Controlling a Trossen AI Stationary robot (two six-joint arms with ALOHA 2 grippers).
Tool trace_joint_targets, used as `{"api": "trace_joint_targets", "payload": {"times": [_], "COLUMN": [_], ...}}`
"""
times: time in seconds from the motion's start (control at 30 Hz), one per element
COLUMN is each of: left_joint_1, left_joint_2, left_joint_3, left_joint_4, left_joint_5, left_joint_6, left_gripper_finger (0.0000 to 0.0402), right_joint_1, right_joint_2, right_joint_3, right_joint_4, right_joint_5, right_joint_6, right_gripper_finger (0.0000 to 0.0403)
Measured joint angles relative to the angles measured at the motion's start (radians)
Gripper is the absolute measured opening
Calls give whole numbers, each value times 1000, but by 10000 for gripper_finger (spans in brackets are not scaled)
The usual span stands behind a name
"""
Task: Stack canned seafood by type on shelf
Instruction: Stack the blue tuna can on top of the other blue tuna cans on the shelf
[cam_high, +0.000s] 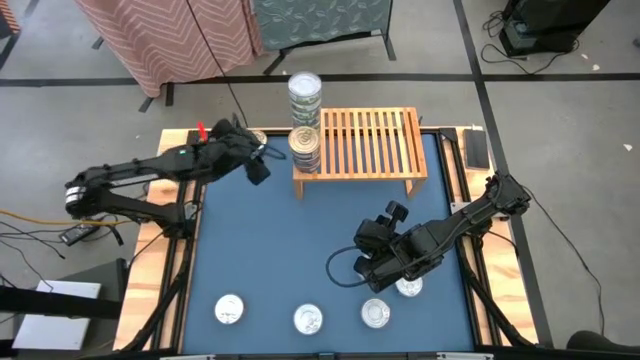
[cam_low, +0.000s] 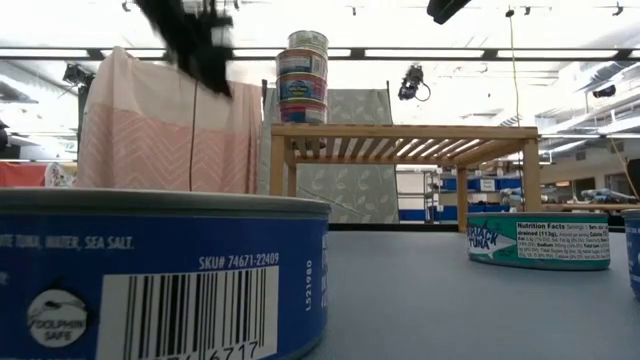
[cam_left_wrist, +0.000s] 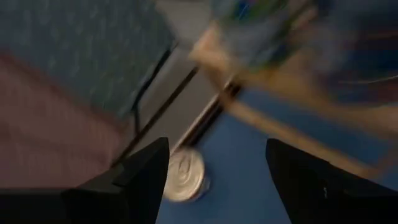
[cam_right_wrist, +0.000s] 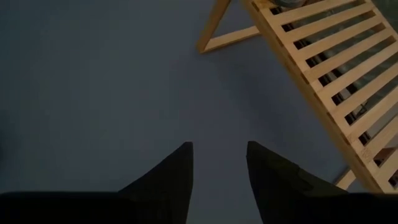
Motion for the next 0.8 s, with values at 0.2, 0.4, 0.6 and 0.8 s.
{"api": "trace_joint_targets", "payload": {"times": [0.2,0.4,0.6,0.8], "left_joint_1": [293,467,588,642], "left_joint_2": [81,150,256,373], "left_joint_3": [-123,-110,-111,-113], "left_joint_4": [134,270,369,411], "left_joint_5": [248,268,383,445], "left_joint_6": [-98,-17,-45,-145], "left_gripper_finger": [271,271,263,230], "right_joint_1": [0,8,9,9], "right_joint_2": [0,0,0,0], "right_joint_3": [0,0,0,0], "right_joint_4": [2,12,15,15], "right_joint_5": [4,4,4,4], "right_joint_6": [27,76,97,116], "right_gripper_finger": [155,154,153,153]}}
